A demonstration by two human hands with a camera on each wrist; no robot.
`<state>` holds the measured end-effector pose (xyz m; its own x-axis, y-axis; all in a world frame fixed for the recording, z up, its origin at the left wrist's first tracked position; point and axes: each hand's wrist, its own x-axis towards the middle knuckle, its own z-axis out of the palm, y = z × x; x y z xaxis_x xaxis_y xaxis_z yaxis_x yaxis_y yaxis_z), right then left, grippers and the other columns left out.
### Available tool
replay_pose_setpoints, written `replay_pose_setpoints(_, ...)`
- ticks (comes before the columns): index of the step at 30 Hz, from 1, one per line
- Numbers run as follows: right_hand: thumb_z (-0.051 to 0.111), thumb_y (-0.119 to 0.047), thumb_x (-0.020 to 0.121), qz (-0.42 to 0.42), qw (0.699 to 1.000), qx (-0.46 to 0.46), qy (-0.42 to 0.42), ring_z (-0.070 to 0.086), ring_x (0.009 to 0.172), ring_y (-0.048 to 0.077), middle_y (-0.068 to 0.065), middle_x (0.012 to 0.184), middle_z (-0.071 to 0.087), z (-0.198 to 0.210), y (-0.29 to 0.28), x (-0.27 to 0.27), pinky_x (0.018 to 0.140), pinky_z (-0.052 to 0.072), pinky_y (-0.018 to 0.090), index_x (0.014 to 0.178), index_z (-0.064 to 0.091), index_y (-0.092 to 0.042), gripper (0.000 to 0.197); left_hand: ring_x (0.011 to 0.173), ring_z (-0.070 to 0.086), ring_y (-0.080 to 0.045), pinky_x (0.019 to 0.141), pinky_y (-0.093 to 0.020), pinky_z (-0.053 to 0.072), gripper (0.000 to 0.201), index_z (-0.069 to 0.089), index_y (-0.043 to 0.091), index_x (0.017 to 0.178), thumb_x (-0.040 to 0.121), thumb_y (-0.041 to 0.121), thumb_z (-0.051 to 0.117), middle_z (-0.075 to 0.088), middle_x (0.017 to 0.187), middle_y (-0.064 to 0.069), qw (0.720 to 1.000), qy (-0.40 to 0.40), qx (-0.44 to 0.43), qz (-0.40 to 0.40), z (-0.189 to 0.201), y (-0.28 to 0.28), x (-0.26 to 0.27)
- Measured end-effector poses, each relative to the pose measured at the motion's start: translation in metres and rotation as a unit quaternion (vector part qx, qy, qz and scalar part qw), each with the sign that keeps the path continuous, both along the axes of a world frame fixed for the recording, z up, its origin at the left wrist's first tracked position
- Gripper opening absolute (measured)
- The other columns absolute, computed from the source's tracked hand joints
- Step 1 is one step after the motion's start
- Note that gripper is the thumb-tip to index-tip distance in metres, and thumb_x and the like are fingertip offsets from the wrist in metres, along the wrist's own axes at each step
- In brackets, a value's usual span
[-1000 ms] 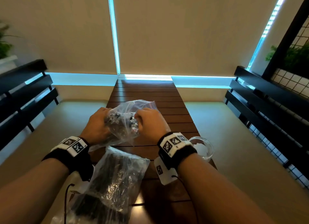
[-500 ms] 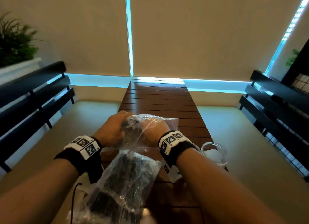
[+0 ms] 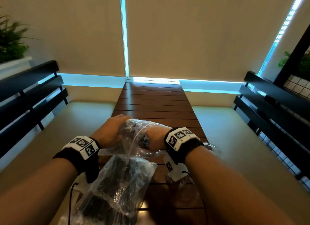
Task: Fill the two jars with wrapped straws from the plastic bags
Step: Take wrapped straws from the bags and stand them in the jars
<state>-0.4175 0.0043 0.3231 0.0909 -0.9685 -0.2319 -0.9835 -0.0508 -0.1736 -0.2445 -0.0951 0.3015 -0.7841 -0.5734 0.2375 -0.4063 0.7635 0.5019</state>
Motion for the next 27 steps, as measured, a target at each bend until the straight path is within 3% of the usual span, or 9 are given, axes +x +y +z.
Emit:
replay_pose_setpoints(3,0.066,-0.028,0.091,-0.027,0.996,-0.082,-0.008,0.058,0.118,0.024,0.004,0.128,0.063,-0.009,-0.005,-0.001,0.101,0.047,0.035,0.13,0.061,-0.02,0.041,0.094,0.061,-0.02,0.085,-0.032,0.048,0.027,0.066,0.017,0.107,0.082,0.013,0.074,0.064,0.101,-0.002,1.0,0.017,-0.004,0.011,0.001,-0.003,0.0)
replay_pose_setpoints(7,0.07,-0.039,0.084,-0.05,0.982,-0.169,-0.071,0.062,0.109,0.021,0.0,0.122,0.066,-0.012,-0.009,0.001,0.095,0.052,0.038,0.121,0.065,-0.025,0.04,0.097,0.061,-0.023,0.081,-0.026,0.044,0.04,0.065,0.012,0.113,0.076,-0.003,0.071,0.066,0.104,-0.006,0.999,0.031,-0.017,0.023,0.003,-0.008,0.001)
replay_pose_setpoints(10,0.074,-0.035,0.083,-0.06,0.971,-0.207,-0.098,0.062,0.108,0.023,0.003,0.122,0.067,-0.01,-0.009,0.004,0.094,0.052,0.037,0.12,0.066,-0.022,0.04,0.099,0.061,-0.025,0.087,-0.037,0.048,0.043,0.064,0.011,0.115,0.076,0.028,0.07,0.067,0.106,-0.007,0.999,0.035,0.001,0.027,0.01,-0.005,0.002)
replay_pose_setpoints(12,0.074,-0.03,0.082,-0.071,0.957,-0.25,-0.126,0.064,0.099,0.022,0.003,0.111,0.071,-0.01,-0.01,0.005,0.089,0.052,0.035,0.11,0.07,-0.021,0.03,0.099,0.061,-0.023,0.09,-0.038,0.049,0.06,0.064,0.013,0.116,0.071,0.053,0.059,0.067,0.108,-0.006,0.999,0.042,0.007,0.031,0.015,-0.002,0.003)
replay_pose_setpoints(14,0.073,-0.029,0.08,-0.085,0.941,-0.291,-0.153,0.063,0.084,0.019,0.001,0.091,0.072,-0.008,-0.009,0.005,0.08,0.052,0.034,0.091,0.072,-0.018,0.016,0.1,0.061,-0.022,0.091,-0.037,0.048,0.068,0.063,0.017,0.118,0.069,0.062,0.051,0.067,0.112,-0.005,0.998,0.043,0.007,0.037,0.017,-0.004,0.005)
replay_pose_setpoints(16,0.073,-0.027,0.08,-0.101,0.926,-0.321,-0.168,0.063,0.078,0.016,-0.001,0.083,0.072,-0.001,-0.009,0.004,0.079,0.052,0.034,0.085,0.074,-0.016,0.013,0.105,0.062,-0.023,0.09,-0.032,0.045,0.067,0.062,0.02,0.122,0.072,0.063,0.051,0.067,0.117,-0.005,0.998,0.04,0.011,0.056,0.017,-0.007,0.008)
replay_pose_setpoints(19,0.077,-0.024,0.081,-0.127,0.893,-0.363,-0.233,0.065,0.079,0.008,-0.003,0.09,0.074,0.016,-0.008,0.003,0.083,0.055,0.025,0.094,0.075,-0.018,0.015,0.112,0.061,-0.029,0.089,-0.029,0.04,0.056,0.061,0.017,0.128,0.081,0.048,0.058,0.066,0.125,-0.009,0.994,0.05,0.021,0.099,0.014,-0.013,0.012)
replay_pose_setpoints(22,0.083,-0.029,0.076,-0.155,0.843,-0.39,-0.337,0.066,0.082,0.003,-0.009,0.095,0.071,0.026,-0.004,0.006,0.078,0.054,0.014,0.105,0.07,-0.019,0.034,0.11,0.061,-0.032,0.084,-0.029,0.039,0.041,0.062,0.017,0.124,0.088,0.037,0.064,0.067,0.122,-0.01,0.99,0.053,0.033,0.125,0.012,-0.015,0.014)
replay_pose_setpoints(27,0.083,-0.023,0.076,-0.163,0.877,-0.29,-0.346,0.062,0.105,0.015,-0.004,0.116,0.065,0.01,-0.012,0.017,0.097,0.051,0.037,0.125,0.059,-0.023,0.054,0.107,0.063,-0.028,0.088,-0.038,0.05,0.044,0.064,0.023,0.112,0.076,0.048,0.059,0.068,0.12,-0.005,0.988,0.072,0.074,0.116,0.02,-0.014,0.013)
